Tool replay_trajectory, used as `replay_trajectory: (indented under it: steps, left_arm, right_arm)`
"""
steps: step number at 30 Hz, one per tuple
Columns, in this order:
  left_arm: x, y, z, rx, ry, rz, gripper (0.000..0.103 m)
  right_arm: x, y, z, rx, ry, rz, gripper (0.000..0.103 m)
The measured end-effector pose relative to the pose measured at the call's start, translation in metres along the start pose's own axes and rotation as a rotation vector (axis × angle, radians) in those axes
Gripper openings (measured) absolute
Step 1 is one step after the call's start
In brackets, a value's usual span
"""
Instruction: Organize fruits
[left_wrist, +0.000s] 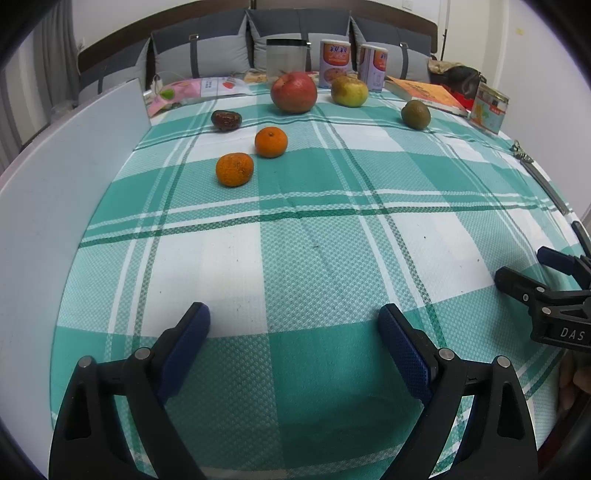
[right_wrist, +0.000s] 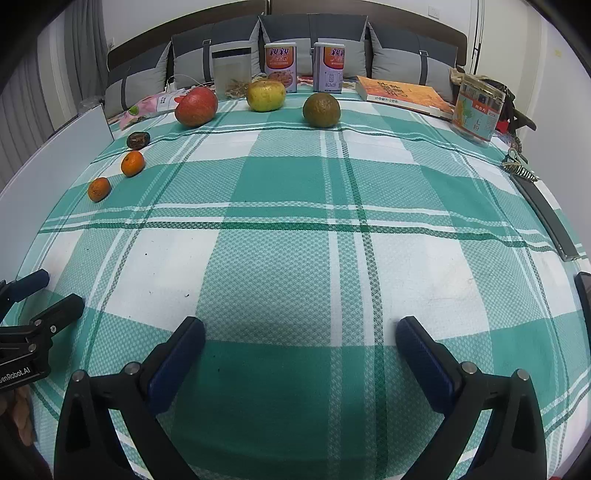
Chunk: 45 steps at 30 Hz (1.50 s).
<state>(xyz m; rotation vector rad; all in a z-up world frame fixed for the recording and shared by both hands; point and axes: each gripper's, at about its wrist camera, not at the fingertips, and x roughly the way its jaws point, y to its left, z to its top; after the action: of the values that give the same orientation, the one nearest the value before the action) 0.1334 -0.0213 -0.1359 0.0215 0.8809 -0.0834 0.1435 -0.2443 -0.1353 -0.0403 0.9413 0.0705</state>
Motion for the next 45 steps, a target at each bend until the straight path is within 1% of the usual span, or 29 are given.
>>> replay_trajectory:
  steps: [30,32,38,42,45]
  left_arm:
    - [0.0,-0.001,0.0,0.002,0.0,0.004,0.094]
    - [0.001,0.0,0.0,-0.003,0.004,0.008,0.096]
    - [0.001,0.002,0.001,-0.007,0.008,-0.006,0.096]
    - [0.001,0.004,0.003,0.01,0.037,-0.03,0.096]
    - [0.003,0.009,0.013,0.01,0.109,-0.078,0.096]
  right_arm:
    - [-0.001,-0.001,-0.001,-0.001,-0.002,0.004,0.103]
    - [-0.001,-0.001,-0.001,-0.003,-0.001,0.004,0.103]
    - [0.0,-0.001,0.0,-0.005,0.001,0.001,0.103]
    - [0.0,-0.001,0.0,-0.005,0.001,0.001,0.103]
    - [0.0,-0.001,0.0,-0.005,0.001,0.001,0.103]
